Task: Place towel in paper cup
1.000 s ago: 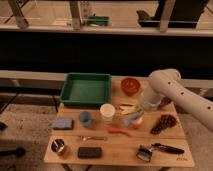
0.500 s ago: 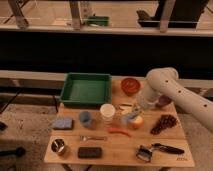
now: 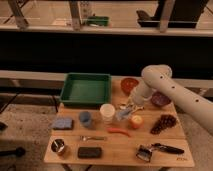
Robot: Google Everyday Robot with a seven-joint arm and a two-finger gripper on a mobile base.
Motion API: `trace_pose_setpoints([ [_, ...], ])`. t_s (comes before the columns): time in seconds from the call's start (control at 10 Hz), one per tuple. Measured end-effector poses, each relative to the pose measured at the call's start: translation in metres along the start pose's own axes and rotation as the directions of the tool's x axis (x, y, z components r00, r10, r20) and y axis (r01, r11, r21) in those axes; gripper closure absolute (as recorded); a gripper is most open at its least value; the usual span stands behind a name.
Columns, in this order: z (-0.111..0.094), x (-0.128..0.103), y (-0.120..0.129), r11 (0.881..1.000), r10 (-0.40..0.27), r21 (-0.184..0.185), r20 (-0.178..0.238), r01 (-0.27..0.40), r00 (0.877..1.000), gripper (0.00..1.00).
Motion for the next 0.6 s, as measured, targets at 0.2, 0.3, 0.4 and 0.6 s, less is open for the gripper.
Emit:
trace_pose_setpoints([
  [0.2, 0.005, -0.012, -0.019, 0.999, -0.044, 0.003, 0.009, 0.044, 0.999, 1.0],
  [0.3, 0.006, -0.017, -0.025, 0.998, -0.06, 0.005, 0.012, 0.06, 0.998, 1.0],
  [0.4, 0.008, -0.023, -0.032, 0.997, -0.082, 0.005, 0.016, 0.082, 0.996, 1.0],
  [0.6, 0.013, -0.032, -0.043, 0.992, -0.123, 0.008, 0.03, 0.123, 0.992, 1.0],
])
